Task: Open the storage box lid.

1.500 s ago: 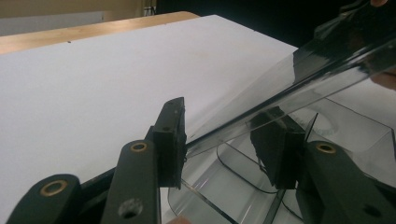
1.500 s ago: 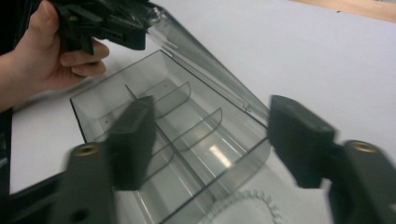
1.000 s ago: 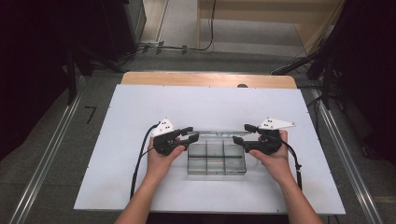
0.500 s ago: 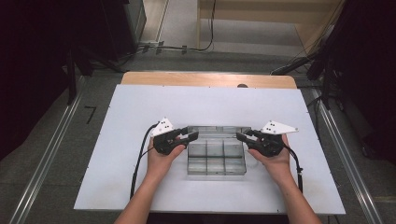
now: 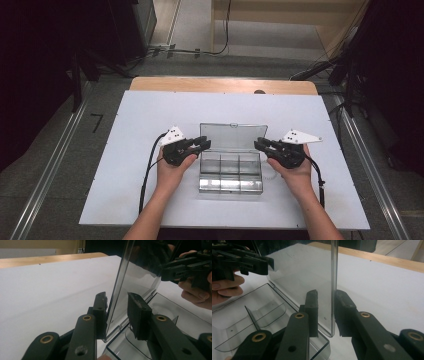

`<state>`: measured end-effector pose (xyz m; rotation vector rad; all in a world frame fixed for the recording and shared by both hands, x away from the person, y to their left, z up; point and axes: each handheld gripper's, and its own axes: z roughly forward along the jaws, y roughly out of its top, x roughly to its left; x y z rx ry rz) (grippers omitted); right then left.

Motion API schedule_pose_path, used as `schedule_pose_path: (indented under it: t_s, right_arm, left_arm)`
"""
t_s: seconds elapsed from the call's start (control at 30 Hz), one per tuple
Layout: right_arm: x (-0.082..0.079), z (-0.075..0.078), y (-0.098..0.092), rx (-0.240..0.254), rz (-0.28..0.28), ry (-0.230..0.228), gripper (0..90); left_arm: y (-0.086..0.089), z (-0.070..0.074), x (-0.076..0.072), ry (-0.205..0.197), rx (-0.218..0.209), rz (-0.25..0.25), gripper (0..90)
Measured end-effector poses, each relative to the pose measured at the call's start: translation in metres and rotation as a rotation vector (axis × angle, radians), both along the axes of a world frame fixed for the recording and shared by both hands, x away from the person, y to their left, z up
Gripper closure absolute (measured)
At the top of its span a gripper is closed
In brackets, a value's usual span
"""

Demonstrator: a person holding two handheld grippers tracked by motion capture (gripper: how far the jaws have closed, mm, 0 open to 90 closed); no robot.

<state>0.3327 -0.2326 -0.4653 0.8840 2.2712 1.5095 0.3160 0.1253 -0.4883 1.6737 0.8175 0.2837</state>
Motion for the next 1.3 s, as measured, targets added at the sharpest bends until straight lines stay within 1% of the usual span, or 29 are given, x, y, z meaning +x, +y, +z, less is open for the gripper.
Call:
schedule_pose_path:
  t_s: [0.1, 0.13, 0.27, 0.3, 0.33, 0.4, 0.47, 0.57, 0.67, 1.07, 1.17, 1.2, 1.3]
  right_arm:
    - [0.0, 0.0, -0.001, 0.013, 0.0, 0.013, 73.6]
    - [0.001, -0.001, -0.002, 0.03, 0.007, 0.032, 74.1]
    - [0.001, -0.001, -0.002, 0.043, 0.013, 0.048, 74.5]
    - [0.001, -0.001, -0.002, 0.043, 0.013, 0.048, 74.5]
    - [0.001, -0.002, -0.003, 0.048, 0.017, 0.063, 74.8]
    - [0.001, -0.002, -0.003, 0.049, 0.018, 0.067, 74.9]
    - [0.002, -0.003, -0.003, 0.055, 0.021, 0.088, 75.1]
    - [0.003, -0.005, -0.003, 0.056, 0.025, 0.103, 75.1]
    - [0.004, -0.007, -0.003, 0.061, 0.022, 0.118, 75.0]
    - [0.008, -0.012, -0.001, 0.089, -0.011, 0.143, 74.1]
    - [0.009, -0.014, -0.001, 0.103, -0.016, 0.155, 73.7]
    - [0.01, -0.014, -0.001, 0.106, -0.014, 0.156, 73.6]
    - [0.01, -0.015, -0.001, 0.109, -0.016, 0.163, 73.0]
  left_arm:
    - [0.001, 0.0, -0.001, 0.006, -0.004, -0.002, 71.7]
    - [0.001, 0.001, -0.001, 0.014, -0.006, -0.005, 72.5]
    - [0.002, 0.001, -0.002, 0.022, -0.01, -0.008, 73.0]
    - [0.003, 0.0, -0.002, 0.028, -0.016, -0.01, 73.0]
    - [0.003, 0.0, -0.003, 0.035, -0.022, -0.008, 73.4]
    - [0.004, -0.001, -0.003, 0.042, -0.028, -0.011, 73.6]
    - [0.004, -0.001, -0.003, 0.053, -0.027, -0.013, 74.0]
    - [0.004, -0.002, -0.002, 0.07, -0.022, -0.014, 74.2]
    - [0.005, -0.003, -0.002, 0.08, -0.027, -0.015, 74.5]
    - [0.005, -0.005, 0.002, 0.129, -0.052, 0.004, 75.3]
    - [0.005, -0.006, 0.003, 0.14, -0.058, 0.007, 75.2]
    - [0.005, -0.007, 0.004, 0.148, -0.061, 0.009, 75.3]
    - [0.005, -0.007, 0.004, 0.155, -0.069, 0.009, 75.3]
